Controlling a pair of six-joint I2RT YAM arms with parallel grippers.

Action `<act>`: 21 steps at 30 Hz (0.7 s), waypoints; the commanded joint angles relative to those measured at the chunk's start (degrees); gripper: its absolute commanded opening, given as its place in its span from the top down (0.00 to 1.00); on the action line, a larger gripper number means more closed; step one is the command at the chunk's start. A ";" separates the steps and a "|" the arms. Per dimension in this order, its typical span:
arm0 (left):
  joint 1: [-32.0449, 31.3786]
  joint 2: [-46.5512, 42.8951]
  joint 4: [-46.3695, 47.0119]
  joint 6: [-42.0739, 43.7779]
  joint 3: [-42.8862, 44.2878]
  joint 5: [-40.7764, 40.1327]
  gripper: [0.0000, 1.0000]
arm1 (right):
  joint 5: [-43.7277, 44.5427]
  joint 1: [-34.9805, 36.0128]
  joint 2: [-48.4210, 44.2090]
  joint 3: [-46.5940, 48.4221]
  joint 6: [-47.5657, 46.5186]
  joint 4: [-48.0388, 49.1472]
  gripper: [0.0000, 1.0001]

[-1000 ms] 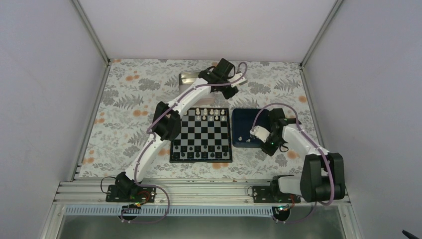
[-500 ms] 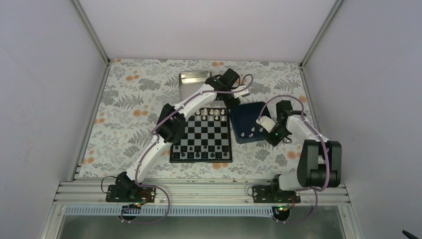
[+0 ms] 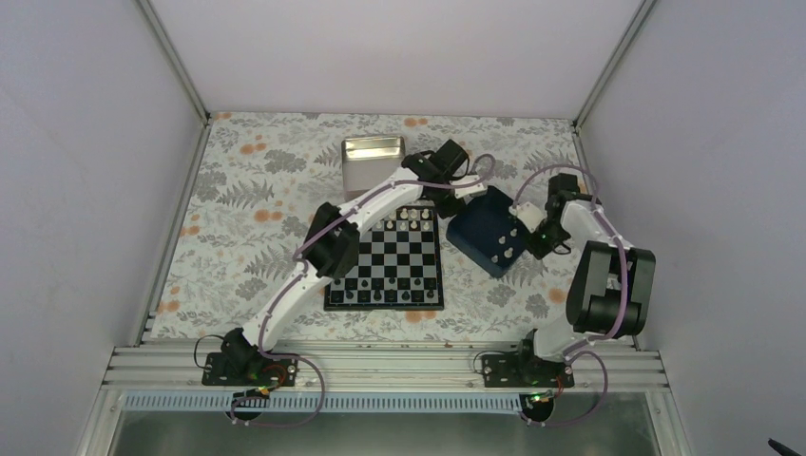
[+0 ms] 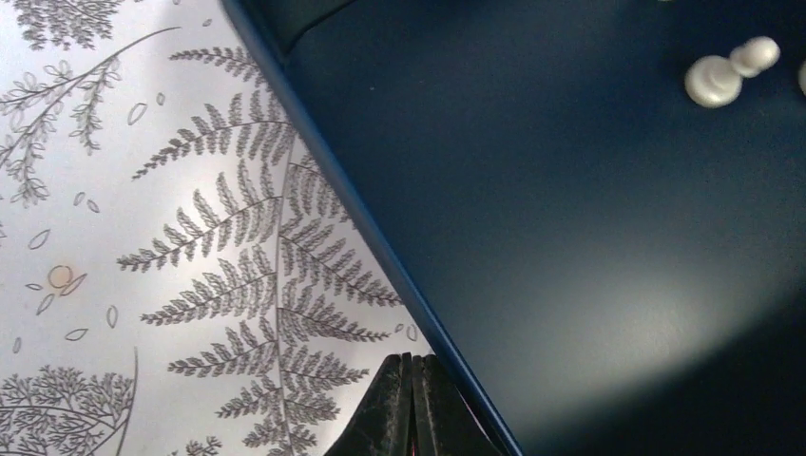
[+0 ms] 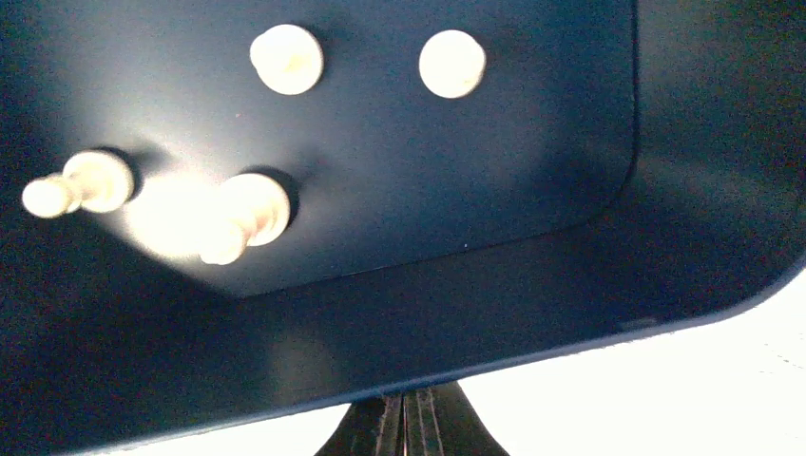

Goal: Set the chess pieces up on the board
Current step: Adjust the storage box at the center of the board.

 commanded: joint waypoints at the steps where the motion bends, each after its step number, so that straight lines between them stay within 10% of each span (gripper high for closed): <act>1: -3.47 -3.01 -2.32 1.12 0.14 3.00 0.98 | 0.45 -1.54 2.78 3.72 0.30 4.50 0.95; 21: -13.73 -4.68 -7.64 4.04 -0.47 5.64 0.98 | -0.89 -6.05 20.63 23.32 -1.42 5.63 0.95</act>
